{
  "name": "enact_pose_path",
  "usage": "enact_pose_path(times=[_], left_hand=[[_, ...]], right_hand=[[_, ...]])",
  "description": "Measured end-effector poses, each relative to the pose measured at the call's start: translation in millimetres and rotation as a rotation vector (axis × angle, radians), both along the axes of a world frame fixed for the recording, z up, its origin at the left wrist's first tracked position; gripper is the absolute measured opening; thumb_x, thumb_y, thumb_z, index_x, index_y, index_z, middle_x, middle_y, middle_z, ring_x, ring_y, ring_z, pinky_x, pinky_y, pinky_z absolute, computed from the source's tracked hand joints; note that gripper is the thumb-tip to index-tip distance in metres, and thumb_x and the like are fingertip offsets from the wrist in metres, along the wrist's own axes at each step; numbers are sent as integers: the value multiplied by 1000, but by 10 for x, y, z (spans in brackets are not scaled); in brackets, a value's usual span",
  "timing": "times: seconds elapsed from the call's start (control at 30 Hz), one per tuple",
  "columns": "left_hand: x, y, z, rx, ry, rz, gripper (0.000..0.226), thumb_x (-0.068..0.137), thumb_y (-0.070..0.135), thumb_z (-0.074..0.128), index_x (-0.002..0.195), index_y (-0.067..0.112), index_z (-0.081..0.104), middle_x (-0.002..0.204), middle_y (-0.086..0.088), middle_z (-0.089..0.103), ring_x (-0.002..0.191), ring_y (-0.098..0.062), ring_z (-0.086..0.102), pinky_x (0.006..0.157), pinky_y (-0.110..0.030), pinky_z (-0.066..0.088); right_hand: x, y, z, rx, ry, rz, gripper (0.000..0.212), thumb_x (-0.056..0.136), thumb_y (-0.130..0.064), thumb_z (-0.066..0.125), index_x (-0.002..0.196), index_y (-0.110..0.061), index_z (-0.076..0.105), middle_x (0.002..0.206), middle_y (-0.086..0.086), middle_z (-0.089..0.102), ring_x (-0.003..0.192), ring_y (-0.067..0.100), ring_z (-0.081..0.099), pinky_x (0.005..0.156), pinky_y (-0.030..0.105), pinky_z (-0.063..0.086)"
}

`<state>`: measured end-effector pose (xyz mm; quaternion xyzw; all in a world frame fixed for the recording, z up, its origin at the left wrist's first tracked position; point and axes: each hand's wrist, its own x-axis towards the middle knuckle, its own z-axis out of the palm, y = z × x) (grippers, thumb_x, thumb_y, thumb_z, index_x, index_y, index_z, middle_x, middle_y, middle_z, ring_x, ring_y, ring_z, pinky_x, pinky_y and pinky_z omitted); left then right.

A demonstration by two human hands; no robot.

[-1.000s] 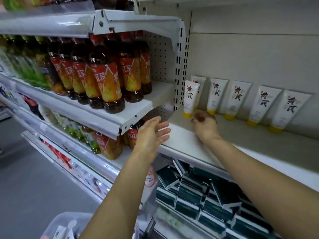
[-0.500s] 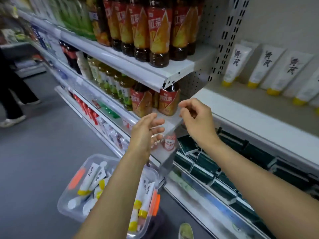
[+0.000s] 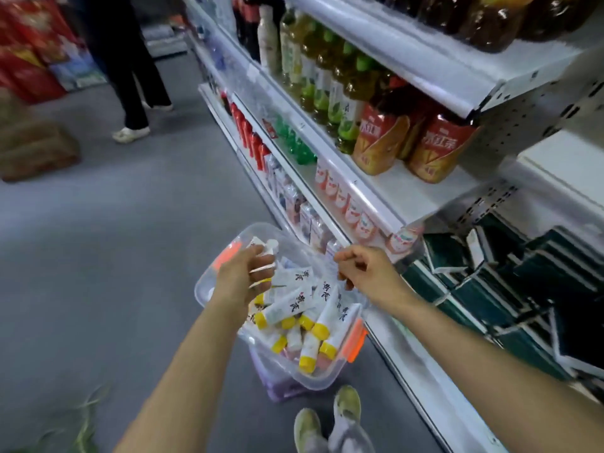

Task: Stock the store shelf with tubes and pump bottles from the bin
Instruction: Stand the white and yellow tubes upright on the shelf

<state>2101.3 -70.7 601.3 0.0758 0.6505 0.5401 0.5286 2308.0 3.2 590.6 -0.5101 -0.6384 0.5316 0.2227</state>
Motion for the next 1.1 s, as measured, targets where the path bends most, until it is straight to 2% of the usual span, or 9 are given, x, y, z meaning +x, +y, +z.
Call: enact_pose_path(times=[0.23, 0.33, 0.47, 0.53, 0.63, 0.73, 0.87, 1.0, 1.1], left_hand=[[-98, -11, -758, -176, -21, -27, 13, 94, 23, 54, 97, 16, 65, 82, -2, 69, 61, -15, 60, 56, -26, 50], [-84, 63, -1036, -194, 50, -42, 13, 95, 19, 52, 99, 11, 63, 79, -2, 66, 62, -16, 56, 57, -25, 46], [-20, 89, -1548, -318, 471, -344, 27, 91, 24, 55, 116, 15, 61, 107, -1, 63, 96, -21, 59, 78, -31, 48], [13, 79, -1757, -437, 771, -619, 42, 89, 31, 57, 129, 20, 52, 126, -2, 53, 117, -25, 51, 96, -40, 44], [57, 46, -1944, -523, 1097, -886, 54, 88, 36, 56, 137, 21, 39, 132, -4, 43, 124, -27, 40, 100, -41, 35], [97, -3, -2094, -552, 1313, -1013, 55, 86, 31, 56, 135, 17, 36, 126, -3, 48, 118, -26, 45, 95, -40, 34], [135, 36, -2152, -506, 1579, -1104, 50, 88, 19, 49, 136, 11, 34, 119, -2, 54, 111, -26, 51, 86, -37, 35], [156, 66, -2172, -519, 1493, -1124, 46, 91, 20, 49, 133, 10, 34, 124, -5, 52, 114, -27, 50, 89, -37, 38], [168, 41, -2147, -573, 1167, -1026, 45, 89, 24, 53, 129, 10, 37, 125, -6, 52, 117, -28, 51, 94, -41, 40]], right_hand=[[-171, -1, -810, -214, -234, 107, 13, 92, -5, 55, 102, -8, 64, 71, 4, 63, 54, 14, 57, 54, 25, 45], [-158, 29, -1139, -199, -303, 181, 13, 89, -6, 58, 101, -5, 65, 83, 8, 64, 67, 19, 59, 56, 19, 47], [-108, 20, -1539, 36, -697, 528, 21, 87, -20, 59, 107, -25, 59, 111, -2, 59, 109, 22, 57, 88, 36, 48], [-144, -22, -1663, 233, -881, 771, 34, 89, -14, 54, 122, -23, 52, 123, 0, 50, 119, 23, 47, 88, 37, 45], [-235, -80, -1795, 521, -1006, 1054, 44, 86, -3, 52, 128, -17, 49, 125, 6, 46, 121, 27, 42, 84, 38, 41], [-283, -133, -1943, 669, -1013, 1179, 29, 79, -11, 62, 106, -20, 66, 112, 4, 59, 112, 27, 54, 77, 35, 44], [-377, -118, -2094, 818, -1086, 1269, 20, 45, -27, 85, 56, -27, 68, 68, -8, 60, 71, 17, 62, 54, 26, 43], [-396, -87, -2100, 956, -1041, 1250, 18, 46, -29, 84, 53, -28, 67, 62, -10, 55, 68, 14, 59, 52, 25, 41], [-358, -68, -1930, 940, -1011, 1241, 24, 41, -26, 85, 53, -28, 65, 62, -6, 55, 62, 16, 58, 48, 24, 37]])
